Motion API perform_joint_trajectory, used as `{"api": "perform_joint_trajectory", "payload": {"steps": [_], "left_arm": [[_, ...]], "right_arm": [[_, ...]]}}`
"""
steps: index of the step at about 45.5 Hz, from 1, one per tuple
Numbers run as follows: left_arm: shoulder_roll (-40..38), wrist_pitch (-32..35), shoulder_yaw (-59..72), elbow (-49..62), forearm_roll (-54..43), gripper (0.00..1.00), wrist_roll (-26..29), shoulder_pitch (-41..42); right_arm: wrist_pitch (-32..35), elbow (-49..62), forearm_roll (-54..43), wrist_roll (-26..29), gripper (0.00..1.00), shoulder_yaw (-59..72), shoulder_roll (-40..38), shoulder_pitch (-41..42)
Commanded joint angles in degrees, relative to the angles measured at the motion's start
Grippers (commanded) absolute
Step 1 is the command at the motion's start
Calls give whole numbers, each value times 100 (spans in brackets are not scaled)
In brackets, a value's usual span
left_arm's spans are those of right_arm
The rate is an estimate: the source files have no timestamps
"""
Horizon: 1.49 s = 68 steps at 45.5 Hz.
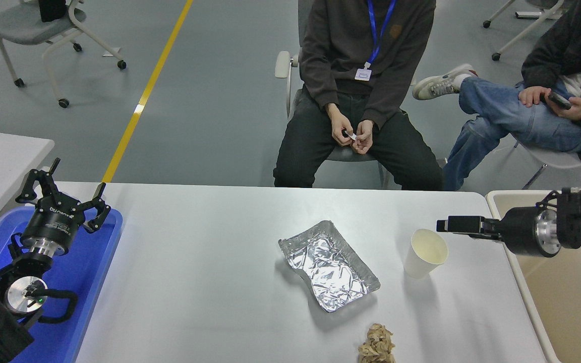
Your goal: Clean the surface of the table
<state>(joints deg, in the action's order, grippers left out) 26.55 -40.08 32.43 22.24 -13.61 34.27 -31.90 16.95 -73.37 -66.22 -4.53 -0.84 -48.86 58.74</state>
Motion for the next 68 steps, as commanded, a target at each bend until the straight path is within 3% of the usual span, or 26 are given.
{"api": "perform_joint_trajectory", "payload": {"steps": [1,22,53,60,68], "left_arm": [[0,0,0,0,-1,100,1,0],[0,0,0,0,8,100,-8,0],[0,0,0,0,-1,100,-8,0],[0,0,0,0,-1,100,-8,0],[0,0,9,0,-1,100,-8,0]], "right_arm": [[-8,42,-75,251,100,163,298,191],[-562,1114,-49,401,100,1086,1142,235],[-904,1475,-40,365,100,1113,1344,-29],[-904,1501,-49,365,96,1113,1458,-46],[-913,1510,-58,365,75,1113,1467,-64]]}}
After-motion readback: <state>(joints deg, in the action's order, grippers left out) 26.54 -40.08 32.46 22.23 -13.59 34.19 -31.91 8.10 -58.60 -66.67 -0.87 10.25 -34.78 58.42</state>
